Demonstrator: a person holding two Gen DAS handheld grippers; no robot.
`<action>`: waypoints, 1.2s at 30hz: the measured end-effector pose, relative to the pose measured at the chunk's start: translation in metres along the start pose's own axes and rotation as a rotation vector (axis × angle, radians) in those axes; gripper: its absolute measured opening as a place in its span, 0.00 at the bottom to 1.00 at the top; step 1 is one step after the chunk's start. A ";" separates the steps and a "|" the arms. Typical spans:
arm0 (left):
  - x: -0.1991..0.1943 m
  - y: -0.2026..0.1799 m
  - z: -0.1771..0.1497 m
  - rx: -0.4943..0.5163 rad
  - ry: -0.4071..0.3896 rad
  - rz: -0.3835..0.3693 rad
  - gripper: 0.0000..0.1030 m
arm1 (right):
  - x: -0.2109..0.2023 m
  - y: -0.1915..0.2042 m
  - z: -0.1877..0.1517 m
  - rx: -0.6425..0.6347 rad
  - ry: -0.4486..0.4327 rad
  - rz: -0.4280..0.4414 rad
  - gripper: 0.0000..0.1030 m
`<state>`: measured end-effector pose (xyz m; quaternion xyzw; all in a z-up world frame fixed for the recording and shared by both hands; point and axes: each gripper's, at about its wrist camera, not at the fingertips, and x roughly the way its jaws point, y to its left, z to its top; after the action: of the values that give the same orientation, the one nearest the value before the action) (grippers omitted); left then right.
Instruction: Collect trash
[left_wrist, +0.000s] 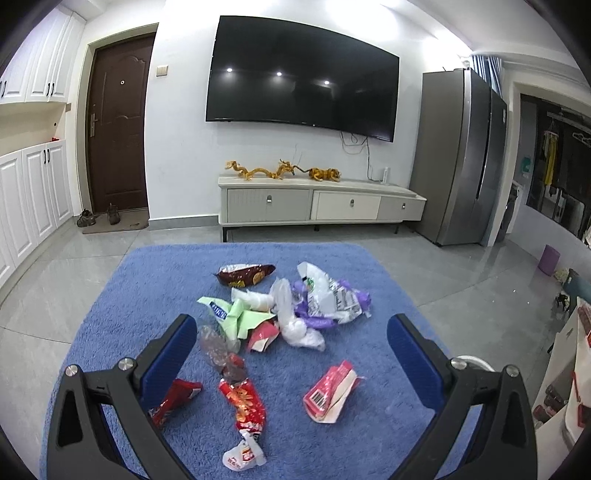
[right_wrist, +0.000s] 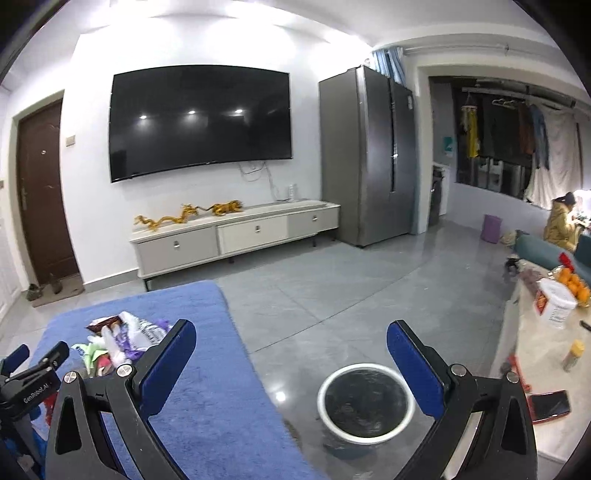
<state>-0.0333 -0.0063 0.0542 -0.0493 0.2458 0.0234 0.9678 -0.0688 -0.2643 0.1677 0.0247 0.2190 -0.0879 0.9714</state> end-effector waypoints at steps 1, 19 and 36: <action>0.002 0.002 -0.002 0.004 0.003 0.002 1.00 | 0.007 0.003 -0.004 0.002 0.016 0.022 1.00; 0.028 0.133 -0.037 -0.075 0.124 0.055 1.00 | 0.096 0.094 -0.055 -0.130 0.281 0.424 1.00; 0.089 0.147 -0.072 -0.073 0.331 -0.084 0.74 | 0.168 0.170 -0.105 -0.111 0.586 0.547 0.68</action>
<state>0.0007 0.1343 -0.0641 -0.0977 0.3987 -0.0165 0.9117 0.0666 -0.1147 0.0021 0.0534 0.4763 0.1966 0.8553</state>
